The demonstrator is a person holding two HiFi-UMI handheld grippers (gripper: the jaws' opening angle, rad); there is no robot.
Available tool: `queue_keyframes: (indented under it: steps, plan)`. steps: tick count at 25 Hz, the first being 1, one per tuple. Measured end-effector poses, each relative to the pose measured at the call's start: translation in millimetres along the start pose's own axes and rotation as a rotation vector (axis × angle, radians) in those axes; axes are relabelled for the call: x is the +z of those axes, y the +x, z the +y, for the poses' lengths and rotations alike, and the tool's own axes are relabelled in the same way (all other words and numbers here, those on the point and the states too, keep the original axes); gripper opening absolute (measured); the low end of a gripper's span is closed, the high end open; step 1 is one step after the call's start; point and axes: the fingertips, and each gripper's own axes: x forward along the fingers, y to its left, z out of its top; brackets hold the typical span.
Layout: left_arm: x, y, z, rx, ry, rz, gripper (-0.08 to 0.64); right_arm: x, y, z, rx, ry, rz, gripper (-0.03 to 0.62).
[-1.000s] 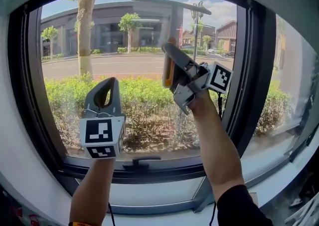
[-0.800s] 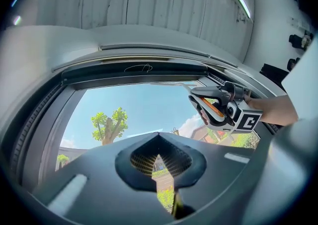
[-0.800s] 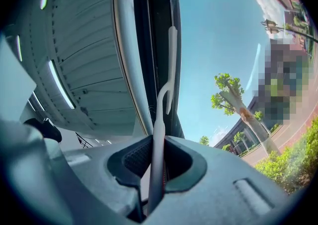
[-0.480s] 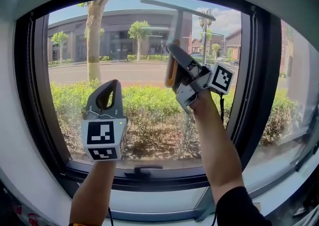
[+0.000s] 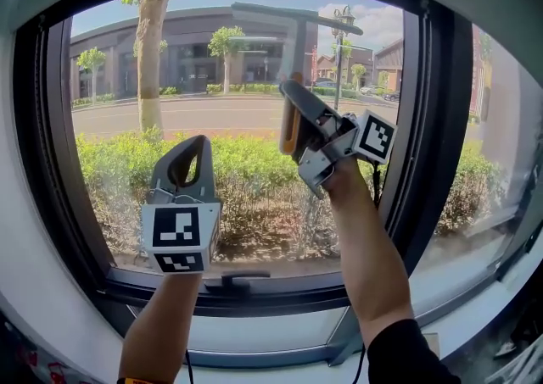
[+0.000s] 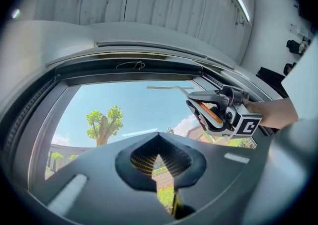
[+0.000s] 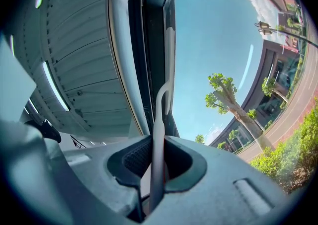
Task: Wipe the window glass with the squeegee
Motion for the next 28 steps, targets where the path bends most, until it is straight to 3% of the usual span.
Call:
queue_keyframes:
  steps: [15, 28]
  plan:
    - [-31.0, -12.9, -46.9, -0.052, -0.071, 0.089, 0.012, -93.0, -71.8, -0.4, -0.047, 0.114, 0.100, 0.046]
    - [-49.4, -24.6, -66.2, -0.039, -0.092, 0.139, 0.012, -115.6, -100.6, -1.4, -0.072, 0.154, 0.122, 0.046]
